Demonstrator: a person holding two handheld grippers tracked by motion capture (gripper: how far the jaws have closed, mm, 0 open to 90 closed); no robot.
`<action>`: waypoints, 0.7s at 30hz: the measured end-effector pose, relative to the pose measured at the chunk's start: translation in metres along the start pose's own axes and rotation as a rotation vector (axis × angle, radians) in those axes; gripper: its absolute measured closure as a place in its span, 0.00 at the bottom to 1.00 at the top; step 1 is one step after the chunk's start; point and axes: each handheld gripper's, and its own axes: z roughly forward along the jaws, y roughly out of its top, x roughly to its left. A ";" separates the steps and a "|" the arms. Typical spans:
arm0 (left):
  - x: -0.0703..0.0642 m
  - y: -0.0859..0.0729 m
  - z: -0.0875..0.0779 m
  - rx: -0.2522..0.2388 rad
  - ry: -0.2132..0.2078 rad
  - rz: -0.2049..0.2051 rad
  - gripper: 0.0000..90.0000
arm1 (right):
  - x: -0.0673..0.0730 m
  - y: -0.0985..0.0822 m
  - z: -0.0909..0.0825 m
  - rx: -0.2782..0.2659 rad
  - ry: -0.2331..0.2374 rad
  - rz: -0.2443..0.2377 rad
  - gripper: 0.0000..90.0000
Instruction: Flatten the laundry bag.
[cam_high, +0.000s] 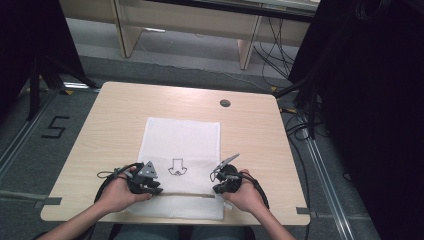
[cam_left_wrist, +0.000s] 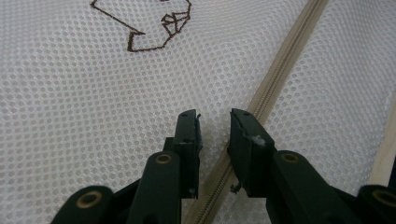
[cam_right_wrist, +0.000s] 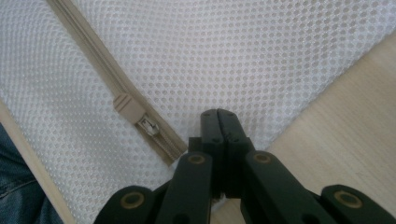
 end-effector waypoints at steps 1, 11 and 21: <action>-0.001 -0.002 -0.001 -0.004 0.004 0.003 0.82 | 0.003 -0.001 0.000 -0.001 -0.002 -0.012 1.00; -0.008 -0.006 -0.006 -0.022 0.024 -0.029 0.82 | 0.006 -0.001 -0.003 -0.032 -0.004 -0.023 0.91; -0.008 0.001 -0.009 -0.150 0.042 -0.075 0.73 | -0.011 -0.010 -0.028 -0.151 -0.060 0.045 0.82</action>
